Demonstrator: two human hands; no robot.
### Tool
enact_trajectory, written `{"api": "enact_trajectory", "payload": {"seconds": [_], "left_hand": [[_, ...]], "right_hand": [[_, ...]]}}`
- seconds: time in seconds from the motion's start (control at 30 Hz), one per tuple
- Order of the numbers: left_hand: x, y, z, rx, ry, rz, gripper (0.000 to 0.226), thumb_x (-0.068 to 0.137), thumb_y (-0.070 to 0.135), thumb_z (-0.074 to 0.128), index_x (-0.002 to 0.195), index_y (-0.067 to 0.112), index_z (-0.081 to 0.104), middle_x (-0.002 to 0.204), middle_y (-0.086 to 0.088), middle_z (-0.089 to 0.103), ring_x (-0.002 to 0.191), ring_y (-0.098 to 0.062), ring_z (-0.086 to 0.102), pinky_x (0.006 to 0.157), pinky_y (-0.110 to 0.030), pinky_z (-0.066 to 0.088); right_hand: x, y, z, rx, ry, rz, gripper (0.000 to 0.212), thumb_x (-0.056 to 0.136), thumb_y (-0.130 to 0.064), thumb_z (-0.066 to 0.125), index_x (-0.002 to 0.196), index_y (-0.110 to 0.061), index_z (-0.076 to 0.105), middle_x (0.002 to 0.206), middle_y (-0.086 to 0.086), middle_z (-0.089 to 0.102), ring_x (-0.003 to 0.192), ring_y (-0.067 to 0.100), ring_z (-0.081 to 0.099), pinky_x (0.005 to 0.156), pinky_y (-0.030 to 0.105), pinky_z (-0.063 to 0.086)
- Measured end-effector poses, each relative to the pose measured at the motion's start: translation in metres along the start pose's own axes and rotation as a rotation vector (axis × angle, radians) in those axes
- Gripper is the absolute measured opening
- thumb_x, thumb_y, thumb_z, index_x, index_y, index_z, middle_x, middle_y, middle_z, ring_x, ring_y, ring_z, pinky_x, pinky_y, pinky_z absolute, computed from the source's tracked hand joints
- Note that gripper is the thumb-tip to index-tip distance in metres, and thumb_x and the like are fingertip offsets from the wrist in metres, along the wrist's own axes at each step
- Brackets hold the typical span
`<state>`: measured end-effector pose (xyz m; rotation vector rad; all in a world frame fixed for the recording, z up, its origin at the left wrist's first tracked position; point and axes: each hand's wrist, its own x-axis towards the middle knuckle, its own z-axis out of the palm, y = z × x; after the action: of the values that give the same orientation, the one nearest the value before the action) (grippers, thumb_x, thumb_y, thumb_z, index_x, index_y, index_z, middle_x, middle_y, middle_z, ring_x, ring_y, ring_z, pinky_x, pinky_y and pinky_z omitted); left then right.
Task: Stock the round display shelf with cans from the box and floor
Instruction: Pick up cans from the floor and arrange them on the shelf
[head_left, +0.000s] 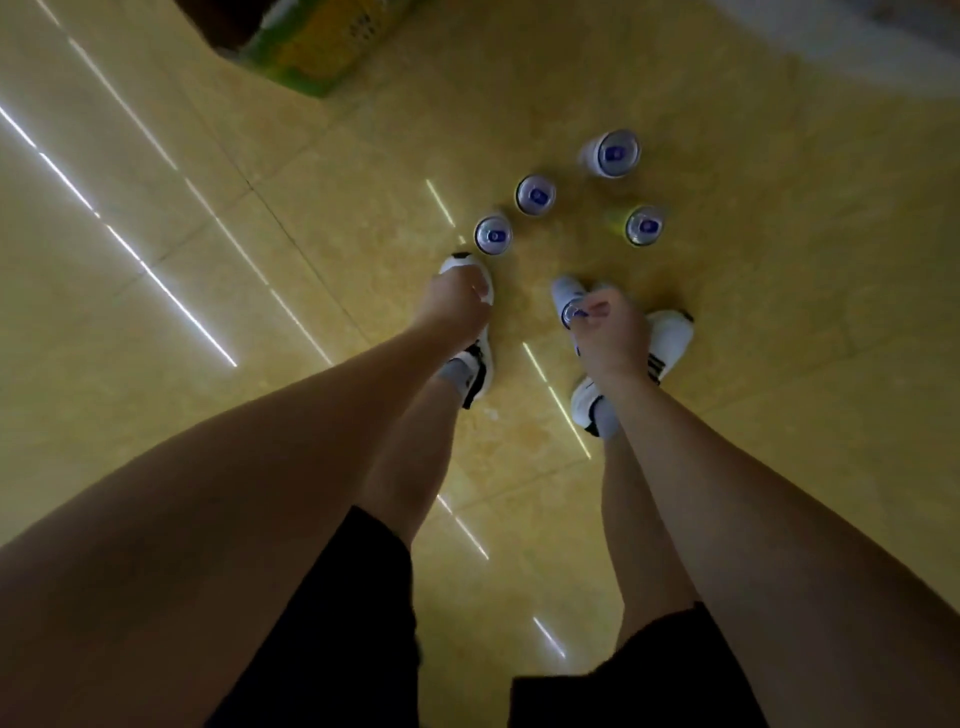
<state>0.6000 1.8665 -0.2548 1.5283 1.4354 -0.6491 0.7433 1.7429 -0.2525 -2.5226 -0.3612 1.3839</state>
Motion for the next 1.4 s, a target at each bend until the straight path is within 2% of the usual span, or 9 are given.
{"api": "enact_trajectory", "payload": {"seconds": [0.07,0.17,0.43,0.63,0.77,0.93,1.13,1.33,1.4], "left_hand": [[0.022,0.004,0.015,0.025,-0.011,0.04,0.025,0.081,0.003,0.052,0.098,0.007,0.071,0.104,-0.012,0.068,0.099,-0.027,0.061,0.077,-0.025,0.044],[0.044,0.017,0.036,0.088,-0.017,0.098,0.028,0.077,0.015,0.053,0.098,0.012,0.07,0.099,-0.009,0.069,0.1,-0.027,0.061,0.089,-0.032,0.049],[0.079,0.062,0.086,0.123,-0.107,0.2,0.026,0.076,0.005,0.052,0.095,0.019,0.062,0.096,-0.005,0.067,0.09,-0.026,0.063,0.077,-0.037,0.055],[0.093,0.073,0.095,0.146,-0.079,0.207,0.027,0.078,0.003,0.052,0.099,0.017,0.062,0.1,-0.004,0.065,0.093,-0.024,0.062,0.077,-0.036,0.054],[0.091,0.073,0.089,0.171,-0.05,0.21,0.03,0.077,0.002,0.053,0.101,0.016,0.063,0.102,-0.004,0.065,0.093,-0.024,0.062,0.074,-0.033,0.052],[0.064,0.085,0.079,0.135,-0.034,0.157,0.029,0.078,0.002,0.054,0.102,0.015,0.062,0.105,-0.006,0.065,0.095,-0.025,0.062,0.079,-0.035,0.054],[-0.01,0.124,0.031,0.164,-0.027,0.21,0.034,0.08,0.002,0.05,0.111,0.015,0.06,0.111,-0.008,0.063,0.1,-0.028,0.062,0.083,-0.04,0.054],[-0.112,0.173,-0.074,0.426,-0.016,0.34,0.041,0.083,0.005,0.052,0.123,0.016,0.055,0.118,-0.011,0.061,0.11,-0.033,0.058,0.087,-0.044,0.052],[-0.151,0.186,-0.116,0.517,0.012,0.403,0.04,0.084,0.005,0.054,0.123,0.014,0.054,0.121,-0.012,0.057,0.113,-0.035,0.056,0.085,-0.041,0.049]], "right_hand": [[0.026,0.006,-0.001,0.009,0.022,0.014,0.014,0.083,-0.007,0.064,0.097,-0.009,0.064,0.097,0.009,0.065,0.092,0.028,0.062,0.08,0.042,0.052],[0.061,0.012,-0.013,0.008,0.026,0.002,0.019,0.084,-0.004,0.062,0.102,-0.005,0.064,0.102,0.012,0.065,0.098,0.028,0.062,0.085,0.042,0.052],[0.131,0.019,-0.031,-0.086,0.168,-0.054,0.04,0.076,-0.004,0.07,0.111,-0.014,0.055,0.12,0.01,0.048,0.099,0.026,0.054,0.08,0.03,0.045],[0.158,0.018,-0.024,-0.224,0.233,-0.107,0.057,0.07,-0.01,0.081,0.117,-0.017,0.048,0.131,0.01,0.04,0.11,0.028,0.046,0.096,0.042,0.046],[0.165,0.016,-0.024,-0.224,0.145,-0.129,0.051,0.076,-0.013,0.078,0.118,-0.017,0.051,0.13,0.01,0.045,0.114,0.033,0.051,0.091,0.044,0.05],[0.128,0.015,-0.042,-0.123,0.175,-0.167,0.046,0.075,-0.016,0.079,0.114,-0.019,0.055,0.122,0.01,0.048,0.107,0.033,0.054,0.086,0.046,0.053],[0.046,-0.018,-0.101,-0.159,0.049,-0.273,0.041,0.078,-0.019,0.077,0.115,-0.015,0.061,0.113,0.012,0.053,0.1,0.028,0.053,0.075,0.03,0.043],[-0.056,-0.102,-0.189,-0.274,-0.032,-0.408,0.045,0.077,-0.016,0.074,0.12,-0.017,0.06,0.111,0.011,0.056,0.104,0.03,0.056,0.086,0.039,0.05],[-0.095,-0.139,-0.222,-0.323,-0.032,-0.447,0.046,0.074,-0.018,0.077,0.115,-0.012,0.057,0.107,0.01,0.059,0.1,0.029,0.057,0.081,0.037,0.05]]}}
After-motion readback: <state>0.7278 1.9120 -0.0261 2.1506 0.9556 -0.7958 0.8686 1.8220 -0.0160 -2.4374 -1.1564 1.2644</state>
